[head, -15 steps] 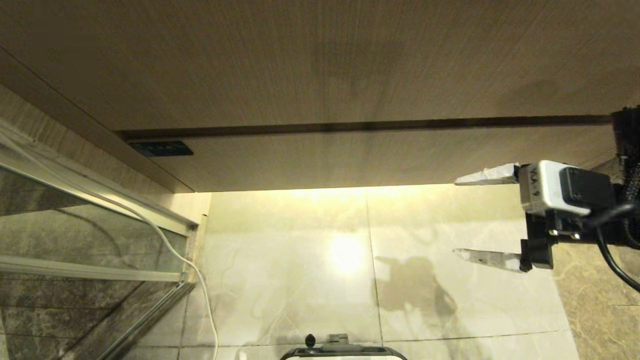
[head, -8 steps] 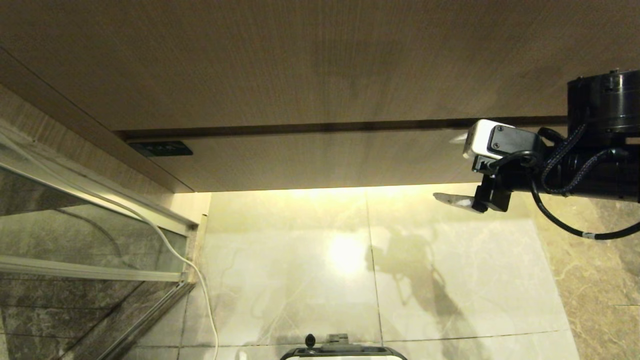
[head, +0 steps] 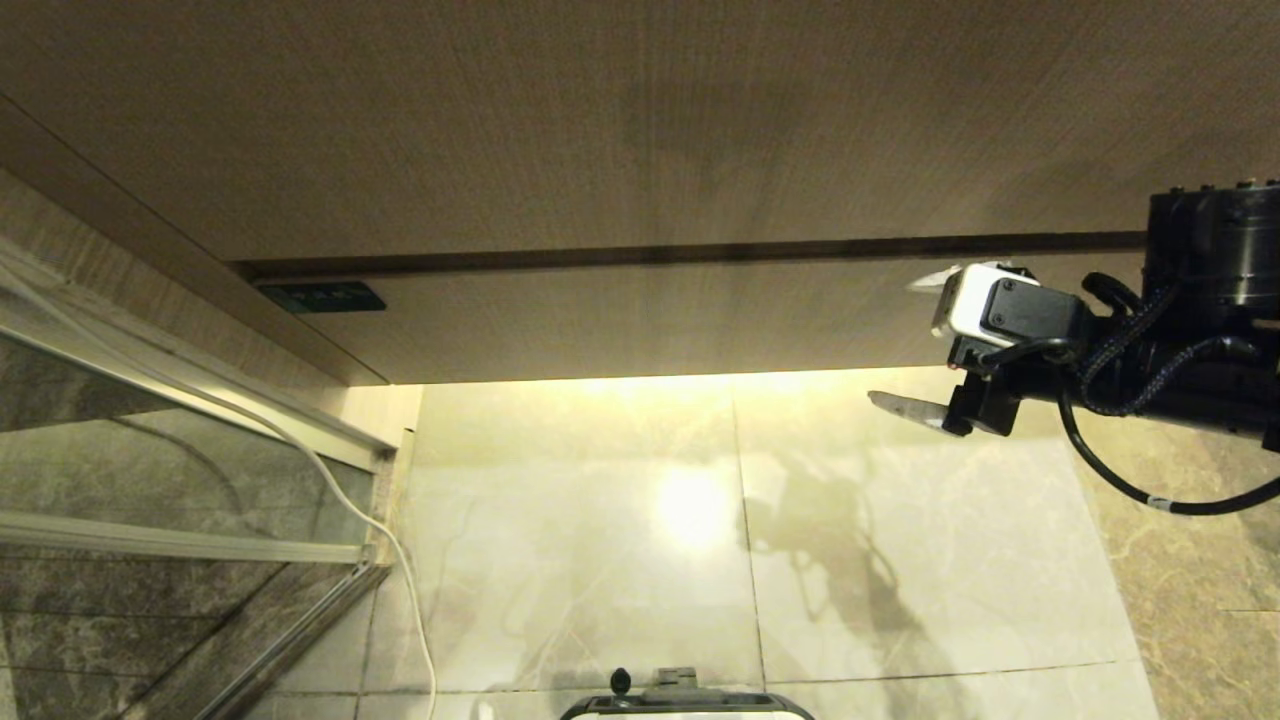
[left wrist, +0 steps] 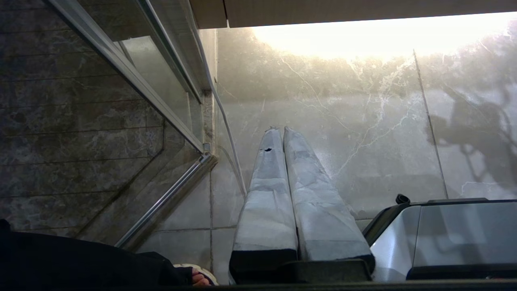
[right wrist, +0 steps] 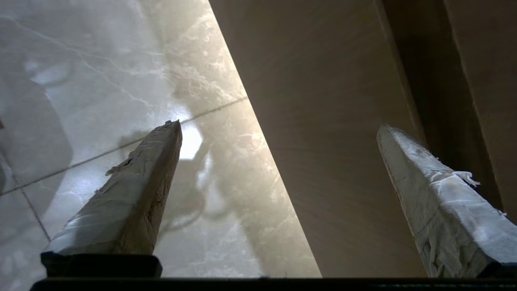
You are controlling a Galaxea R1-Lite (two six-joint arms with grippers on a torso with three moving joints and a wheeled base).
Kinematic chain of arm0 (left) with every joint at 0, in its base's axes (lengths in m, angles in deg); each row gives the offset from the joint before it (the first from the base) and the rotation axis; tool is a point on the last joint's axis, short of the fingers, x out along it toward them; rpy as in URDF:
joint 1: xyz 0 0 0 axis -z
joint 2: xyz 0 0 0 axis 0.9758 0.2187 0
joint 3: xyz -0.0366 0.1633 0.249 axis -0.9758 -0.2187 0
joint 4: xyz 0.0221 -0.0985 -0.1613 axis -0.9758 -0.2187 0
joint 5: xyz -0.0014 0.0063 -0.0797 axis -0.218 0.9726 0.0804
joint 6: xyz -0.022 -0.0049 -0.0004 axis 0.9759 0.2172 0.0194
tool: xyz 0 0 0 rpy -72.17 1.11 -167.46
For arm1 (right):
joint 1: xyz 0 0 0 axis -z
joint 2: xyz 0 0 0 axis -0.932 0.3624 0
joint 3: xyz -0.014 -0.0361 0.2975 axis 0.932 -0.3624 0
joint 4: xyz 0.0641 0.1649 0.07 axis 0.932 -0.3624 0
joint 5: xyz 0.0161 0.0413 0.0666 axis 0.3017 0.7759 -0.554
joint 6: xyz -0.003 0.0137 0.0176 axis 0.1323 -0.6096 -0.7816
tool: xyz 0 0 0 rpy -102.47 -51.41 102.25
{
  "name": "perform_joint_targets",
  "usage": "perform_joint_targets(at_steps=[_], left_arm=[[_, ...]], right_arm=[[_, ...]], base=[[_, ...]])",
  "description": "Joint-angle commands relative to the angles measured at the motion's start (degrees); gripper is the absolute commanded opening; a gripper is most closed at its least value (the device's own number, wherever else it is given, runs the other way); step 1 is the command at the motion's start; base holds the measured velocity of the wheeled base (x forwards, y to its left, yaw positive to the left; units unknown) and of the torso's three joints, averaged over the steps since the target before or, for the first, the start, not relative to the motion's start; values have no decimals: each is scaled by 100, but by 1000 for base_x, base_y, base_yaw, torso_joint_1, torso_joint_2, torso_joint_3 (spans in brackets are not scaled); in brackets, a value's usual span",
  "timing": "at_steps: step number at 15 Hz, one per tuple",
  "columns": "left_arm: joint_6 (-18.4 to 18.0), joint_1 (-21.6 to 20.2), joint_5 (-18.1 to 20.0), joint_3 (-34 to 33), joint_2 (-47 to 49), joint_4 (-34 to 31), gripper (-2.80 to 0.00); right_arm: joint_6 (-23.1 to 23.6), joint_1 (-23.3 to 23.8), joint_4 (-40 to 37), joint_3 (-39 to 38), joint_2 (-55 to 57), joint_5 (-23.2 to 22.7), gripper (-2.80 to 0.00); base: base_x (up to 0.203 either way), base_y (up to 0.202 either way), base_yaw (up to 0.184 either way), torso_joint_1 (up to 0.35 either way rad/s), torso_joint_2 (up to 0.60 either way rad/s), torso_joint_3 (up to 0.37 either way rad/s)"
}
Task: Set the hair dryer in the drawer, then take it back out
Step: Pull open the drawer
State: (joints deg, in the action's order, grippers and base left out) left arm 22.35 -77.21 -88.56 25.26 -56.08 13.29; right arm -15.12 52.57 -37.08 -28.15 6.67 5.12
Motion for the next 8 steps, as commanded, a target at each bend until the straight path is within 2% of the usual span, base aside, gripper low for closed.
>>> perform_joint_targets(at_steps=[1, 4, 8], left_arm=[[1, -4, 2, -6, 0, 0, -280], [1, -5, 2, -10, 0, 0, -280], [1, 2, 2, -11, 0, 0, -280]], right_arm=[[32, 147, 781, -480, -50, -10, 0], [-3, 327, 1993, -1028, 2, -186, 0], [-32, 467, 2302, -1088, 57, -372, 0]], base=[[0, 0, 0, 0, 0, 0], [0, 0, 0, 0, 0, 0], [0, 0, 0, 0, 0, 0]])
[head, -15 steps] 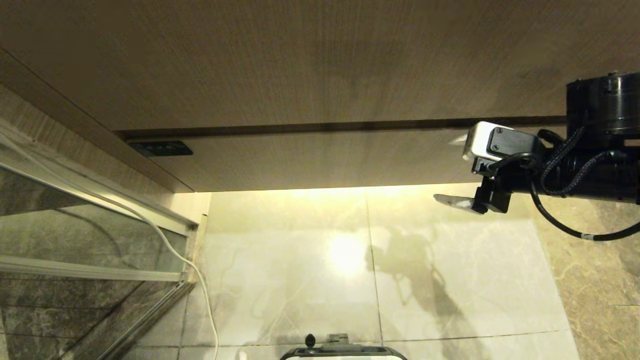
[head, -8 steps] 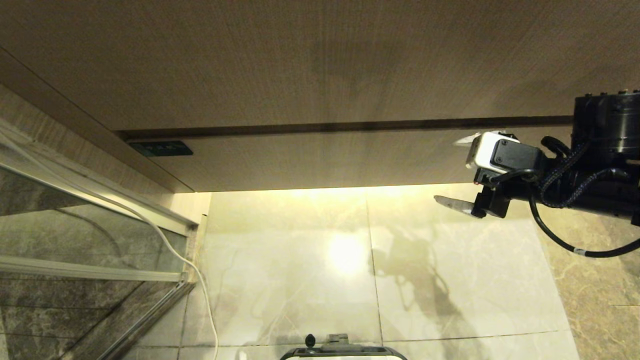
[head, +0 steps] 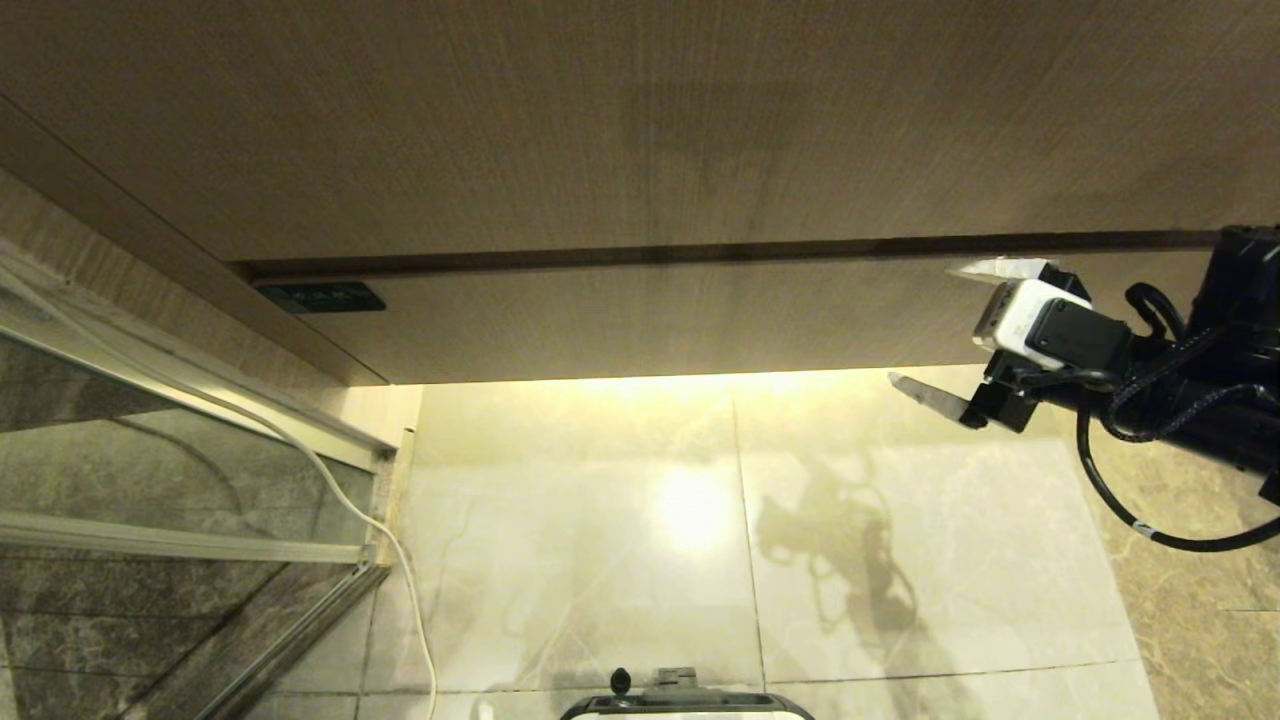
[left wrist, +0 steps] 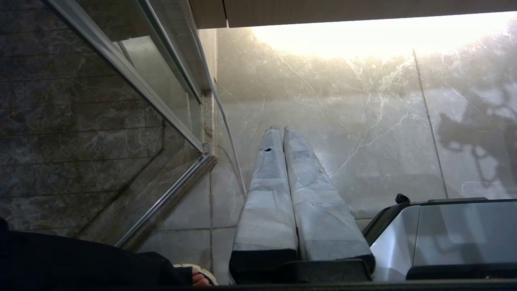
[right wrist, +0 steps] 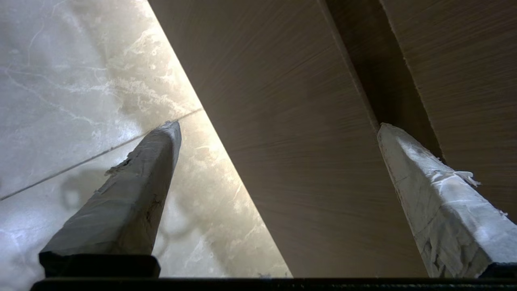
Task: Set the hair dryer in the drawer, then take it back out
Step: Pull open the drawer
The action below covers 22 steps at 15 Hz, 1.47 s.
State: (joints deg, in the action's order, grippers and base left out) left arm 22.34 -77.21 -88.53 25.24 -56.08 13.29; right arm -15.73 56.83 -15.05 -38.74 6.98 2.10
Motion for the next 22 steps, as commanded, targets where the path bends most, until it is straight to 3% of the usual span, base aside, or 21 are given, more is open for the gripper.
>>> perform_joint_targets(at_steps=[1, 11, 20, 22], left_arm=[[2, -7, 0, -9, 0, 0, -280], [2, -7, 0, -9, 0, 0, -280], [2, 2, 0, -4, 0, 0, -280], [2, -7, 0, -7, 0, 0, -280]], right_arm=[[33, 47, 124, -44, 38, -119, 0], [29, 67, 826, 456, 866, -183, 0], [50, 231, 803, 1211, 1707, -236, 0], [64, 361, 392, 1211, 1691, -218, 0]], base=[[0, 0, 0, 0, 0, 0], [0, 0, 0, 0, 0, 0], [0, 0, 0, 0, 0, 0], [0, 0, 0, 0, 0, 0]])
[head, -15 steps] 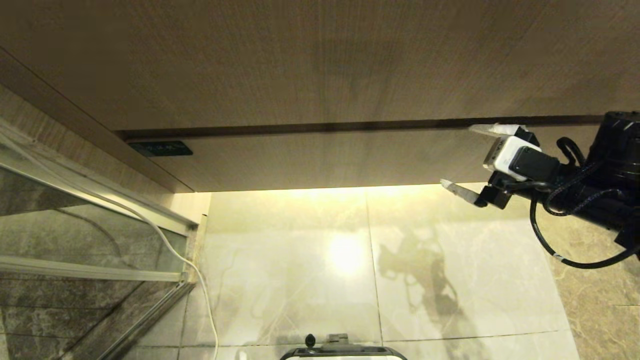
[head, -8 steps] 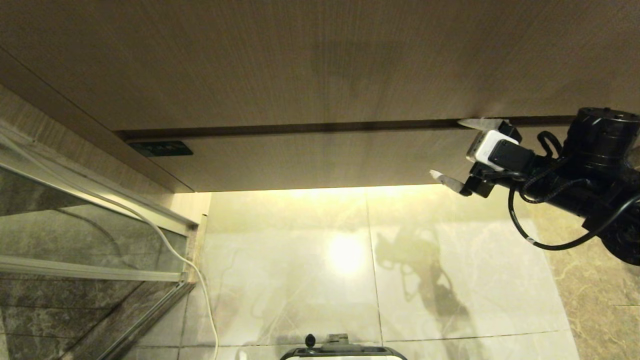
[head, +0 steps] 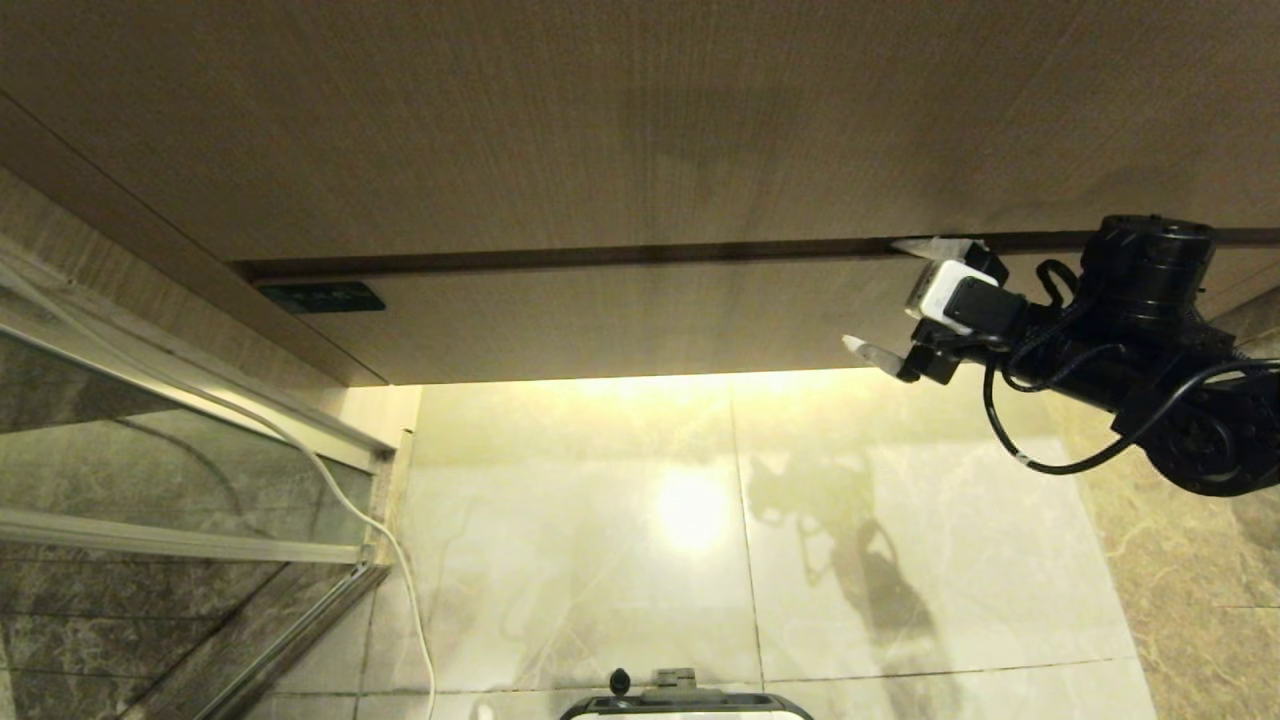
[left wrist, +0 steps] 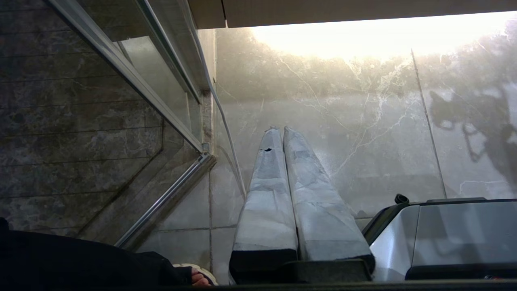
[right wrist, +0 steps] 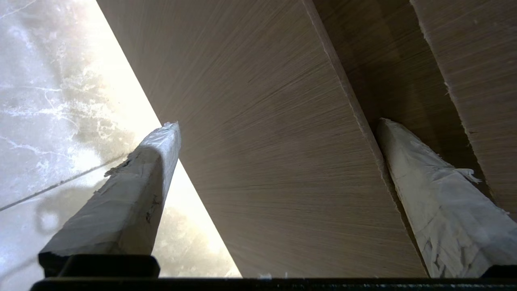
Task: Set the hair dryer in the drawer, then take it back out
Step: Pull open the drawer
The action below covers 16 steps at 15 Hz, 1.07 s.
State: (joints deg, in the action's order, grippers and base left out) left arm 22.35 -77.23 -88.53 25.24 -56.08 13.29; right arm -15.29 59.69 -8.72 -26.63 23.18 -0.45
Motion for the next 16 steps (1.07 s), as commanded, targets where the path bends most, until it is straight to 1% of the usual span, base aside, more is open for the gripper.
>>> perform_joint_targets(at_steps=[1, 2, 3, 5, 6, 8, 9, 13, 15, 16], left_arm=[[1, -4, 0, -9, 0, 0, -280], [1, 4, 0, -9, 0, 0, -280], [1, 3, 0, 0, 0, 0, -280], [1, 4, 0, -9, 0, 0, -280], [1, -4, 0, -2, 0, 0, -280], [1, 4, 0, -9, 0, 0, -280], [1, 4, 0, -9, 0, 0, -280], [1, 4, 0, -6, 0, 0, -280], [1, 4, 0, 0, 0, 0, -280], [1, -2, 0, -3, 0, 0, -280]], right_arm=[[36, 141, -740, 12, 29, 69, 0], [59, 205, -1183, 26, -38, 133, 0], [86, 263, -1910, 56, -143, 306, 0], [79, 335, -3106, 190, -370, 801, 0], [9, 374, -3525, 245, -546, 969, 0], [-119, 404, -3933, 223, -717, 1208, 0], [-144, 405, -3963, 214, -729, 1238, 0], [-508, 405, -5181, 184, -1133, 1756, 0], [-553, 408, -5641, 170, -1342, 1881, 0], [-558, 412, -6000, 125, -1527, 1993, 0]], base=[[0, 0, 0, 0, 0, 0], [0, 0, 0, 0, 0, 0], [0, 0, 0, 0, 0, 0], [0, 0, 0, 0, 0, 0], [0, 0, 0, 0, 0, 0], [0, 0, 0, 0, 0, 0], [0, 0, 0, 0, 0, 0], [0, 0, 0, 0, 0, 0], [0, 0, 0, 0, 0, 0], [0, 0, 0, 0, 0, 0]])
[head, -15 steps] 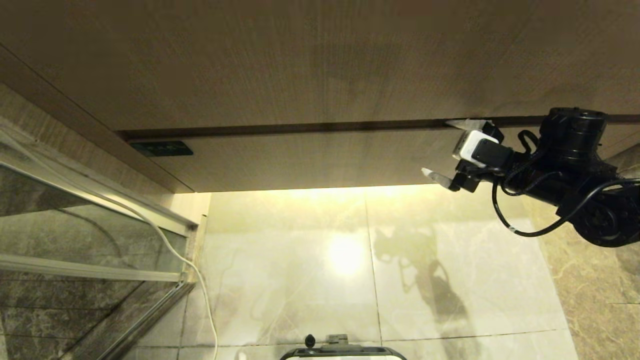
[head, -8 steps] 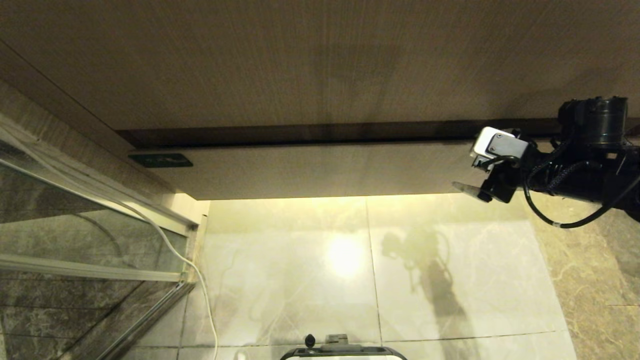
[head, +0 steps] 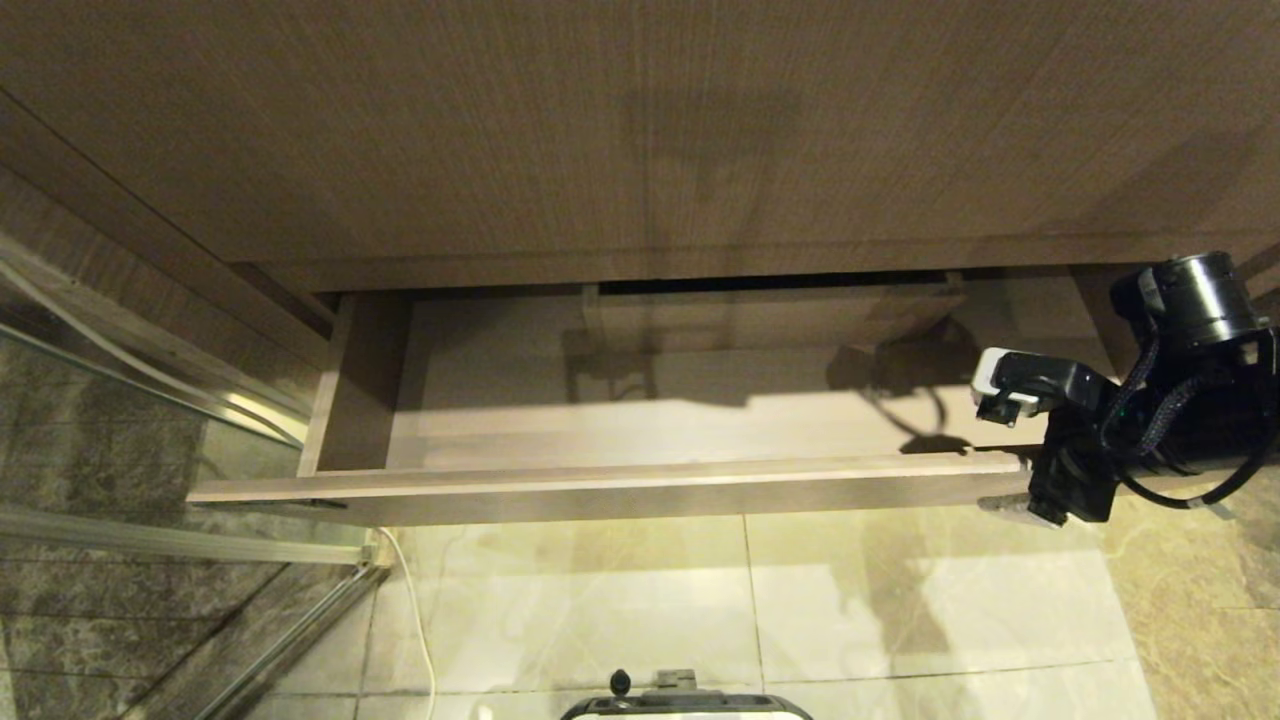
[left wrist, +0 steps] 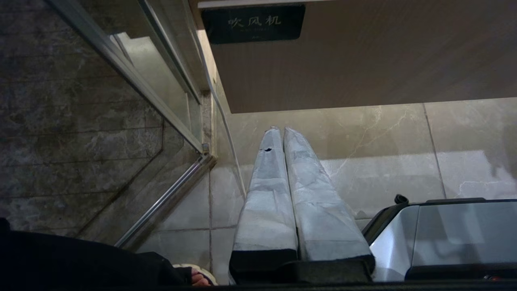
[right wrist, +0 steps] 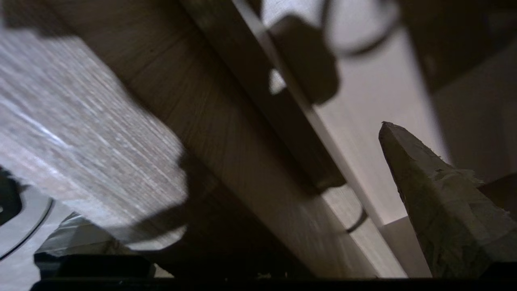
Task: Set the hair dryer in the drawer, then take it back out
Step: Pull open the drawer
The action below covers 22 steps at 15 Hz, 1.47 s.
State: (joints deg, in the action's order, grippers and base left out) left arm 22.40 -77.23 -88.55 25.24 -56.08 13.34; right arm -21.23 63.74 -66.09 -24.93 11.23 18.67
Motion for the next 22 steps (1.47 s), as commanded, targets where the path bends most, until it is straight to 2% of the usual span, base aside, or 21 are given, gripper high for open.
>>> perform_joint_targets(at_steps=[1, 5, 7, 10, 12, 14, 16, 17, 18, 20, 22], left_arm=[[-4, 4, 1, -9, 0, -5, -280], [-4, -4, 1, -9, 0, -5, -280], [-4, 4, 1, 0, 0, -5, -280], [-4, 4, 1, -8, 0, -5, -280], [-4, 4, 1, -9, 0, -5, -280], [-4, 4, 1, -8, 0, -5, -280], [-4, 4, 1, -9, 0, -5, -280], [-4, 4, 1, -8, 0, -5, -280], [-4, -4, 1, -9, 0, -5, -280], [-4, 4, 1, -8, 0, -5, -280], [-4, 4, 1, -2, 0, -5, -280]], right_arm=[[29, 7, -500, -114, -500, 188, 0], [-139, 9, -956, -636, -1358, 641, 0], [-346, 3, -1070, -862, -1804, 721, 0], [-415, -5, -1159, -1126, -2601, 930, 0], [-436, -8, -1163, -1390, -3151, 895, 0], [-586, -5, -1169, -1582, -3864, 590, 0], [-1151, -6, -1210, -1766, -4654, 271, 0], [-1361, -4, -1290, -1834, -4957, 227, -210], [-1581, 2, -1439, -1860, -5248, 224, -280], [-1902, 8, -1722, -1844, -5615, 265, -280], [-1987, 9, -1719, -1775, -5974, 285, -280]], base=[[0, 0, 0, 0, 0, 0], [0, 0, 0, 0, 0, 0], [0, 0, 0, 0, 0, 0], [0, 0, 0, 0, 0, 0], [0, 0, 0, 0, 0, 0], [0, 0, 0, 0, 0, 0], [0, 0, 0, 0, 0, 0], [0, 0, 0, 0, 0, 0], [0, 0, 0, 0, 0, 0], [0, 0, 0, 0, 0, 0], [0, 0, 0, 0, 0, 0]])
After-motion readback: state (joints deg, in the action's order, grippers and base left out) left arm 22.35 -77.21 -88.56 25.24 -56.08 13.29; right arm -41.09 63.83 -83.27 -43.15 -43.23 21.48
